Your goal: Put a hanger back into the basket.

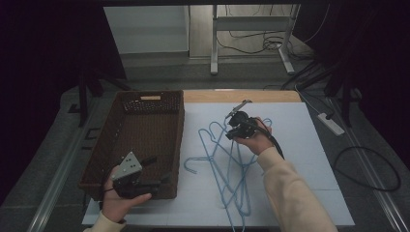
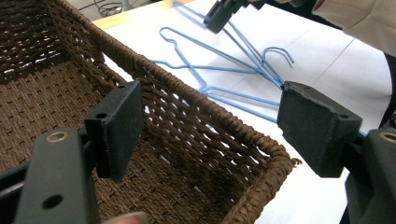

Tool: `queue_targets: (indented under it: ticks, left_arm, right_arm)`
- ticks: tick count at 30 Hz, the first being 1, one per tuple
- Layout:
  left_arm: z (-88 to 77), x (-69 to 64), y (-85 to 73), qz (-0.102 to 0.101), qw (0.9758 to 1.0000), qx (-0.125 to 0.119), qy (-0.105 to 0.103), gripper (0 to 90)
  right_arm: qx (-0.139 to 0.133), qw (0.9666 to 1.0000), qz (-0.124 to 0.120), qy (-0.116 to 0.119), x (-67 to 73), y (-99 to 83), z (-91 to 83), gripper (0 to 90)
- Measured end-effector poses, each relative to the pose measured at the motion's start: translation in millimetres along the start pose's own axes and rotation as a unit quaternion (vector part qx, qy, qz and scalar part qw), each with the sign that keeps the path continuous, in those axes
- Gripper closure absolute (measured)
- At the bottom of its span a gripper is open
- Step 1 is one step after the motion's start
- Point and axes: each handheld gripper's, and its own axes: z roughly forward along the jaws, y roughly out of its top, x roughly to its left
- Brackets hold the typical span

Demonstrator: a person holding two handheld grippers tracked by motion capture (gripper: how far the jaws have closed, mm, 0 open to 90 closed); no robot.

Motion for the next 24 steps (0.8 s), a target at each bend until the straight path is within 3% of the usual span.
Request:
queue_targets:
  ticks: [12,24]
  left_arm:
    - [1.3,-2.3,1.4,0.003,1.0000,0.000,-0.001,24.1]
    - [3.5,-6.1,4.2,0.007,1.0000,0.000,-0.006,24.2]
  right_arm:
    - [-0.063,0.9978,0.015,-0.018,1.9,-16.9,-38.8,80.2]
    - [-0.098,0.9948,0.026,-0.017,6.9,-22.9,-60.8,80.8]
